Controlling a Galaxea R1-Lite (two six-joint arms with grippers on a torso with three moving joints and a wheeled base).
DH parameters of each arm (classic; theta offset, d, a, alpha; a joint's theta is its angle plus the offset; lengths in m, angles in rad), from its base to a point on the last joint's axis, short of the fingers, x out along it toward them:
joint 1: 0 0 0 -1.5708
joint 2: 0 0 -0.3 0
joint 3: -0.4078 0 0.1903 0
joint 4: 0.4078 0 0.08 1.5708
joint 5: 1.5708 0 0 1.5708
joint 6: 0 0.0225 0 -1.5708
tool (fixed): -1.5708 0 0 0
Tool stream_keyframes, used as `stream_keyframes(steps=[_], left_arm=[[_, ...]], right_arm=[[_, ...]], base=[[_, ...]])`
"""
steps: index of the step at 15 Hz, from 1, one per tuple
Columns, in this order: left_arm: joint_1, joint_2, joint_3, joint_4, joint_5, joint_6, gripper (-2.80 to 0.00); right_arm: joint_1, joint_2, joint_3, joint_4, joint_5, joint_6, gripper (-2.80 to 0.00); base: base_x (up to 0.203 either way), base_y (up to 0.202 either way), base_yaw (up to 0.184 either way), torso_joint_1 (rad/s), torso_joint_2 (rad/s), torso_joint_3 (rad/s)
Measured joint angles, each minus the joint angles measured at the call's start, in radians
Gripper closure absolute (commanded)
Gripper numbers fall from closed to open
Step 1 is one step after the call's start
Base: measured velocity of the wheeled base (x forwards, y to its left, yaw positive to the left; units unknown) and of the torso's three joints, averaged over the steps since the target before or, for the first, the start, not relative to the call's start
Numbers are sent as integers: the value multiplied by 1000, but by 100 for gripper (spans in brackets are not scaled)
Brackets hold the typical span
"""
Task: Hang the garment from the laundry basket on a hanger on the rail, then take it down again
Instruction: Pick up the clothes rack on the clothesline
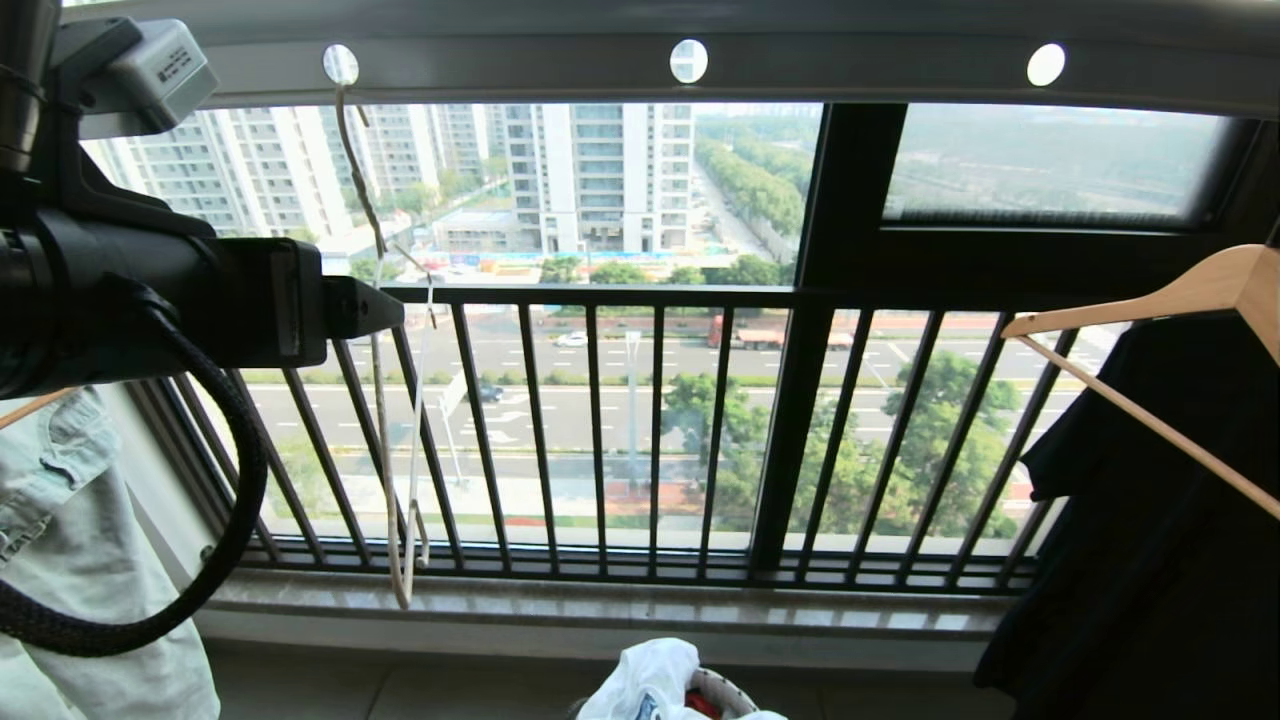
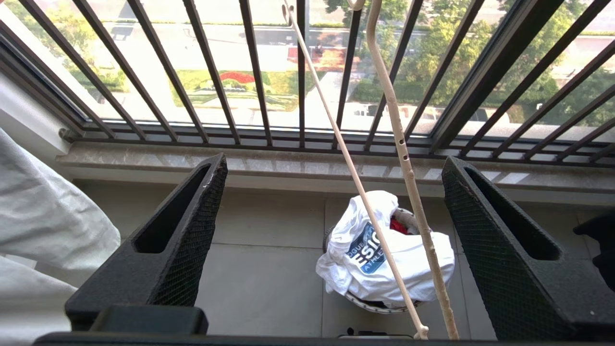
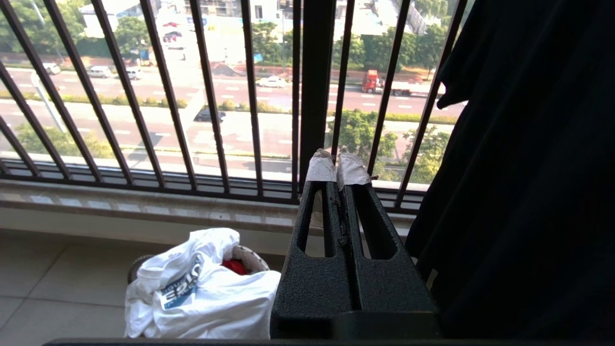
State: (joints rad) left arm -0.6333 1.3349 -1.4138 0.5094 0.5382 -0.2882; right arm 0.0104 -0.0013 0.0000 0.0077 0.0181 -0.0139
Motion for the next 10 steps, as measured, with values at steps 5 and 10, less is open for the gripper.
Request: stream_keyframes(steps=[5, 10], left_arm=[[-9, 31, -6, 0, 14, 1, -280], [-10, 77, -4, -60, 124, -37, -280]], right_arm=[[0, 0, 0, 0, 0, -1, 0], [0, 0, 0, 0, 0, -1, 0]], base=[[0, 0, 0, 0, 0, 0], [0, 0, 0, 0, 0, 0]])
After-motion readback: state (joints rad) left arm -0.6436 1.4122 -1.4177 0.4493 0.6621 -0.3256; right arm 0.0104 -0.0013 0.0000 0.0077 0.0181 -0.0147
